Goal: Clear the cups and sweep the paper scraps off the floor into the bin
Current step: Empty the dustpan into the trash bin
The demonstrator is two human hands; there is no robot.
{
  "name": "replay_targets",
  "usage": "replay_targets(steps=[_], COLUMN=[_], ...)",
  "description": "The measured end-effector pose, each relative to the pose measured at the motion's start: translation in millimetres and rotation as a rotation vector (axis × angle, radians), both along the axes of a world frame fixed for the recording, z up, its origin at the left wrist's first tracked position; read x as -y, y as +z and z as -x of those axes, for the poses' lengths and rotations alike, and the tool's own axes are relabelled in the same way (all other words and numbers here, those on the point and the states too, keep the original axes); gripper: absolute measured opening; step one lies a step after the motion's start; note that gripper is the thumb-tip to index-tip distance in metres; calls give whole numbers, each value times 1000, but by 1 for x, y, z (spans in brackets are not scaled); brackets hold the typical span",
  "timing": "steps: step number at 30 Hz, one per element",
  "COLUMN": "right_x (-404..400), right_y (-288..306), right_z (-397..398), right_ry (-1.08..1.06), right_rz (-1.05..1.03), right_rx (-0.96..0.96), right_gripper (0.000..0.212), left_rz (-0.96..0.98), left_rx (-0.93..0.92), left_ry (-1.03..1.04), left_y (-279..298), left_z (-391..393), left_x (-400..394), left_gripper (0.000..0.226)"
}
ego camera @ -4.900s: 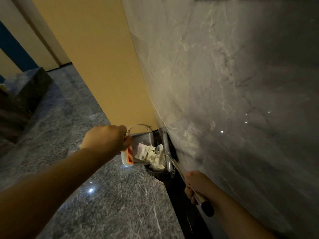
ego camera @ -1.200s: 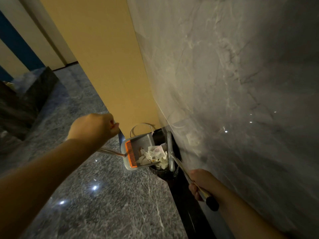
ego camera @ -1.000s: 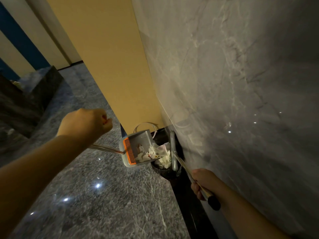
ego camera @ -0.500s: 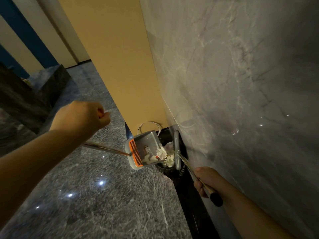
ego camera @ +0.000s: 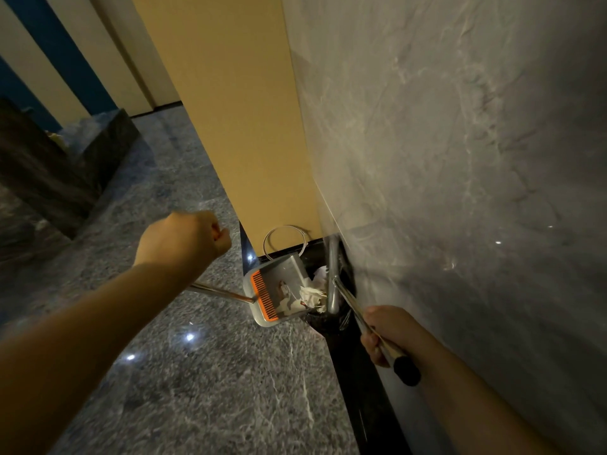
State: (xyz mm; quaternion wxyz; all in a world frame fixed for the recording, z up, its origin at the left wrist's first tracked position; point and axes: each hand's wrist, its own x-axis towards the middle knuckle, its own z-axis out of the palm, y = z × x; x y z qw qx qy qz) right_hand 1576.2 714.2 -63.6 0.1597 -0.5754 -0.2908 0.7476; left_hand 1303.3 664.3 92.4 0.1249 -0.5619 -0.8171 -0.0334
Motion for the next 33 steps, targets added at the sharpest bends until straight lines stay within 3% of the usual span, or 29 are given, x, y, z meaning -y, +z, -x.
replay_targets(steps=[3, 19, 33], right_x=[0, 2, 9], right_y=[5, -11, -55], right_z=[-1, 2, -15], right_ry=[174, -24, -81], right_rz=[-61, 176, 162], right_rx=[60, -209, -80], right_gripper=[37, 27, 22], left_rz=[-4, -11, -18], left_rx=[14, 11, -44], left_ry=[-21, -15, 51], left_y=[-5, -7, 15], left_z=[-1, -6, 12], left_x=[-1, 0, 15], left_gripper=[29, 28, 29])
